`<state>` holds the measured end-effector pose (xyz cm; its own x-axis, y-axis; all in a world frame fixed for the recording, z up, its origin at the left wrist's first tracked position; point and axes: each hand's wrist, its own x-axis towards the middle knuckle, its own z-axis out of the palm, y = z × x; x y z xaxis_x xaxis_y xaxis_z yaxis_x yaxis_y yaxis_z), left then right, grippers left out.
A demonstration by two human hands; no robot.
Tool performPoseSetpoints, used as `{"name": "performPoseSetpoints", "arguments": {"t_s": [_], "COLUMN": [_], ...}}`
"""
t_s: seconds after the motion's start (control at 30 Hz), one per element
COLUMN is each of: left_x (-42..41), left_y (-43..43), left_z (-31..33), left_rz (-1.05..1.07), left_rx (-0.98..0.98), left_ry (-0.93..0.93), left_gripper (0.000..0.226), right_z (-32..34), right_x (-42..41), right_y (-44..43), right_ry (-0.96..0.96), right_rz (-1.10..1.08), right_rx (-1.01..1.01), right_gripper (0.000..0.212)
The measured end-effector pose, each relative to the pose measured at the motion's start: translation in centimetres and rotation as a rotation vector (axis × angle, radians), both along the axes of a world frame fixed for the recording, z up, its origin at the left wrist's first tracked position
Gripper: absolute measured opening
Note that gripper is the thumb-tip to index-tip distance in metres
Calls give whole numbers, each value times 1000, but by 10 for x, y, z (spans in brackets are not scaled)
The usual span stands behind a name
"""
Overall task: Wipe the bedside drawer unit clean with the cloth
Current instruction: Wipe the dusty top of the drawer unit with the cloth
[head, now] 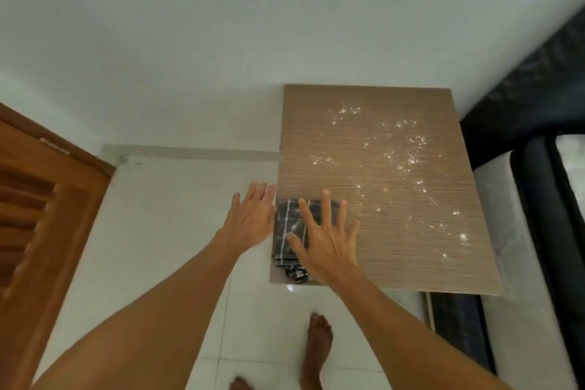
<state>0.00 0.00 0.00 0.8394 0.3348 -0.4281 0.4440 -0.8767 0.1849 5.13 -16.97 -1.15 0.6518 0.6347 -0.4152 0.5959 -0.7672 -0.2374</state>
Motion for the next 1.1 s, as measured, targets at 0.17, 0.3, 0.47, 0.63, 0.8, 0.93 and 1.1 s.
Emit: {"name": "performPoseSetpoints", "arguments": {"t_s": [0.17, 0.3, 0.47, 0.63, 0.8, 0.93, 1.1], "left_x": [17, 25, 38, 56, 87, 108, 118], "left_y": [15, 19, 18, 22, 22, 26, 28], "left_z": [-28, -43, -45, -41, -39, -41, -48], "left_rz": [-55, -90, -102, -110, -77, -57, -44], "left_rx": [21, 47, 33, 32, 20, 7, 0], "left_ry": [0, -15, -40, -33, -52, -60, -105], "left_gripper": [56, 56, 55, 56, 58, 59, 68], "right_z": [-32, -51, -56, -56, -35, -16, -10], "right_x": [-7, -14, -15, 18, 108, 194, 274], "right_y": [15, 15, 16, 12, 27, 65, 120], "right_ry": [8, -107, -220, -215, -256, -304, -404], "right_rz": [-120, -128, -150, -68, -12, 94, 300], "right_rx": [-26, 12, 97, 183, 293, 324, 315], "right_gripper": [88, 85, 67, 59, 47, 51, 50]}}
